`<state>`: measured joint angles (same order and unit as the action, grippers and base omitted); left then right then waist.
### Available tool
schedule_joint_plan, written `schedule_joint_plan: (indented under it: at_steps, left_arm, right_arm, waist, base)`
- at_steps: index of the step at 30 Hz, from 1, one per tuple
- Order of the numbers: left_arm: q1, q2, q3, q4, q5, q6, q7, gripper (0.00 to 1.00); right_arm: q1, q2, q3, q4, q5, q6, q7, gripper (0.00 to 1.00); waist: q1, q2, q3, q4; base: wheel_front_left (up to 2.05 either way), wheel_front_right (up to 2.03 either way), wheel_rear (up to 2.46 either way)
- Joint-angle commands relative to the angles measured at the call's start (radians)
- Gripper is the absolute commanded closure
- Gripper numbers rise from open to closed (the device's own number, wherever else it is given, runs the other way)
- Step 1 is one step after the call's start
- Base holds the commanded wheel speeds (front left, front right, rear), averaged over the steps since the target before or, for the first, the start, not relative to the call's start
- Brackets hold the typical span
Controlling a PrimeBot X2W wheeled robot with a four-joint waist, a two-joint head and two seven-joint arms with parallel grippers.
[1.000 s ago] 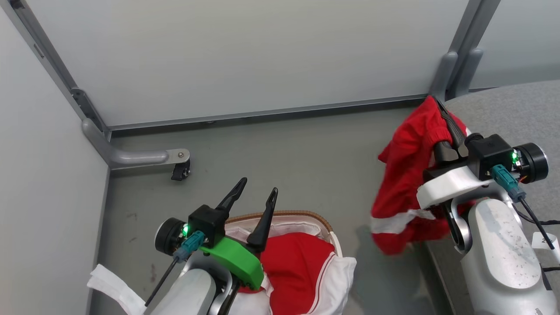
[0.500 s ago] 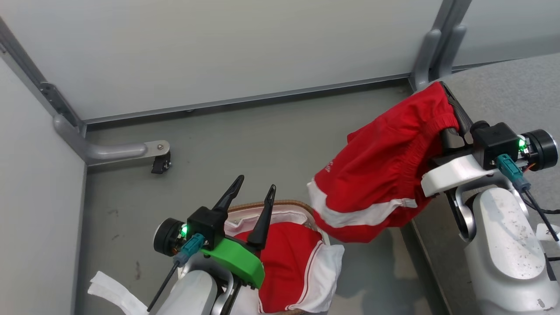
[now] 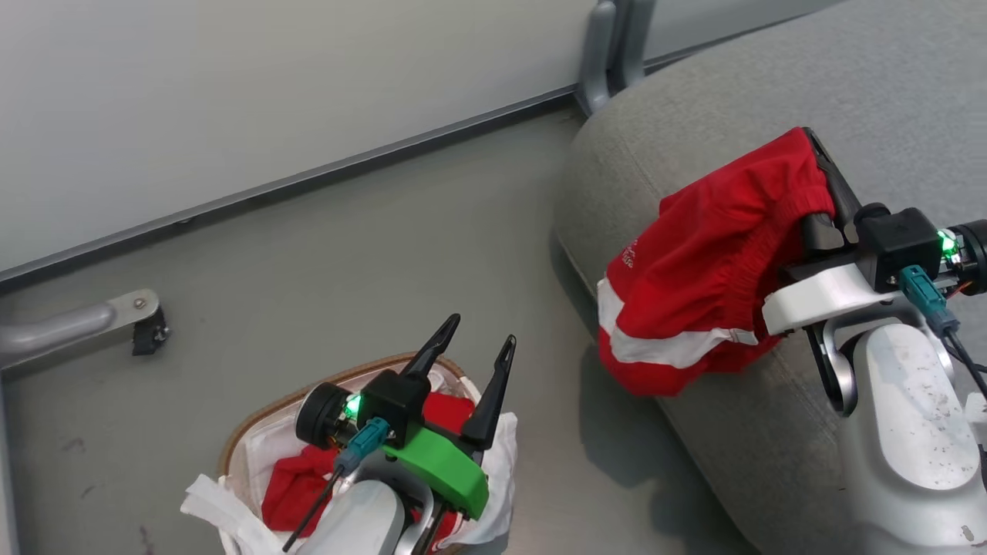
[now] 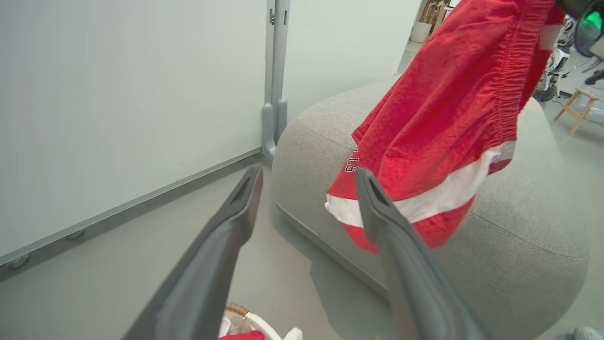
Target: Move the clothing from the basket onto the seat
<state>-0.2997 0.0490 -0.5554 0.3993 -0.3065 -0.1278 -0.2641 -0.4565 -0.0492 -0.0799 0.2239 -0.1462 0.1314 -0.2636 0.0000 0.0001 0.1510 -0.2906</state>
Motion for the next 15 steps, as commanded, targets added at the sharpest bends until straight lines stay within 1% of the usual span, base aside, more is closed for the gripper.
schedule_joint_plan:
  at_steps: [1, 5, 8, 12, 15]
  left_arm:
    - [-0.024, 0.004, -0.008, 0.004, 0.002, -0.005, 0.000, 0.00]
    - [-0.035, 0.013, -0.032, 0.008, 0.004, -0.004, 0.000, 0.00]
    - [-0.044, 0.021, -0.052, 0.009, 0.003, -0.004, 0.000, 0.00]
    - [-0.062, 0.033, -0.081, 0.006, 0.004, -0.004, -0.001, 0.00]
    - [-0.080, 0.041, -0.100, -0.005, 0.007, -0.004, 0.000, 0.00]
  right_arm:
    - [0.011, -0.002, -0.008, -0.008, 0.005, -0.001, -0.002, 1.00]
    - [0.015, -0.002, -0.027, -0.016, 0.011, -0.001, -0.002, 1.00]
    - [0.016, -0.001, -0.031, -0.020, 0.019, -0.001, -0.002, 1.00]
    - [0.005, -0.002, -0.055, -0.020, 0.040, -0.001, -0.002, 1.00]
    - [-0.015, -0.002, -0.080, -0.024, 0.045, -0.001, -0.002, 1.00]
  waist:
    - [0.0000, -0.0001, 0.055, -0.121]
    - [0.0000, -0.0001, 0.079, -0.164]
    - [0.0000, -0.0001, 0.095, -0.181]
    - [0.0000, -0.0001, 0.125, -0.183]
    - [0.0000, -0.0001, 0.157, -0.170]
  base:
    - [0.00, 0.00, 0.00]
    - [0.00, 0.00, 0.00]
    - [0.00, 0.00, 0.00]
    - [0.00, 0.00, 0.00]
    - [0.00, 0.00, 0.00]
